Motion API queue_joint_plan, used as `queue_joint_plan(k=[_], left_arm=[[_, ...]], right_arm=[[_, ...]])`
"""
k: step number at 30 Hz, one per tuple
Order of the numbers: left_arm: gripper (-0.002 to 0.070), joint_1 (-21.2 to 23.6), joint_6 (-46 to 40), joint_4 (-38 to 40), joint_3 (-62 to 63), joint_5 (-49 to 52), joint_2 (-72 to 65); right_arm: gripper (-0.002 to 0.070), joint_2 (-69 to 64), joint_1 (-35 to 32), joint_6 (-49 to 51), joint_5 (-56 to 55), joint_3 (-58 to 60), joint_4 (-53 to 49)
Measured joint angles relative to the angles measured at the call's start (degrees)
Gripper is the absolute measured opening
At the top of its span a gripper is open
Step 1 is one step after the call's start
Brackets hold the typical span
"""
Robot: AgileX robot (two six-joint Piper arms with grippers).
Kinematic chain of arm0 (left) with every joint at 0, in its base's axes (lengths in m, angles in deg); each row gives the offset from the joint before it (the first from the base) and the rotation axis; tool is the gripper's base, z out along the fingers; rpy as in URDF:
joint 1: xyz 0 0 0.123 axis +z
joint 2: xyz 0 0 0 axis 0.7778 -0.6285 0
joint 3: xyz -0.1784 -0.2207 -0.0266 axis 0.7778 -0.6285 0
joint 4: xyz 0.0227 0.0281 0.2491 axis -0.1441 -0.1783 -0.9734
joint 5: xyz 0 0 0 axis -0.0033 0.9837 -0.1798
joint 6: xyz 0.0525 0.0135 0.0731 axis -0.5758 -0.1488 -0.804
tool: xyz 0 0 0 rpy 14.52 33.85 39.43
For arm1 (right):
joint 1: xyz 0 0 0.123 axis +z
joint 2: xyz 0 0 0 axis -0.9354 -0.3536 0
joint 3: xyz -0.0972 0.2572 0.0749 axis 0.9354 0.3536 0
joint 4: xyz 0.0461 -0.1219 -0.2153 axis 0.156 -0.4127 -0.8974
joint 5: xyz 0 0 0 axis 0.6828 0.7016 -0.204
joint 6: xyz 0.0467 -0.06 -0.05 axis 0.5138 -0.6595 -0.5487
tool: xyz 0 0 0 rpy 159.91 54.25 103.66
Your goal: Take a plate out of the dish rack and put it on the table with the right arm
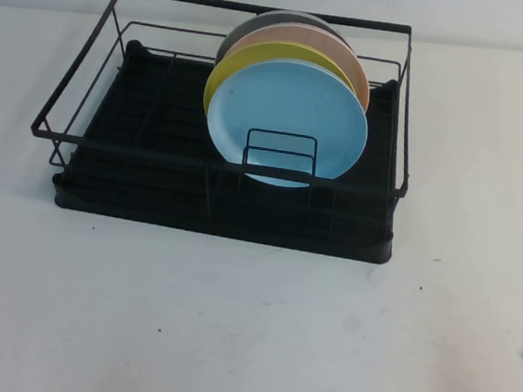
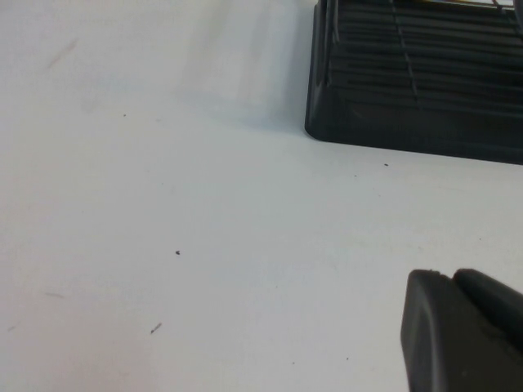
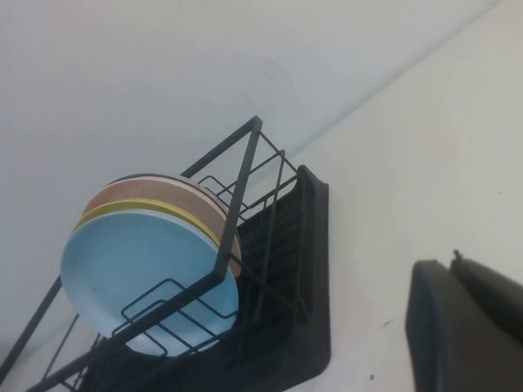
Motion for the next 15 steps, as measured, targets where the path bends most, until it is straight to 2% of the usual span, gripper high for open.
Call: queue_joint_plan(k=[6,11,15], left_arm=[[-0.0004,0.0,0.0,0.0,0.0,0.0,0.0],[-0.0004,0.0,0.0,0.0,0.0,0.0,0.0],[-0.0004,0.0,0.0,0.0,0.0,0.0,0.0]], right_arm=[[-0.0018,-2.4,0.0,0.0,3.4,-3.5,1.2],[-0.0018,-17.1,0.0,-0.6,16.9,-15.4,-5.8],[-0.0018,-30.7,0.0,-5.9,24.9,-24.9,-9.1]])
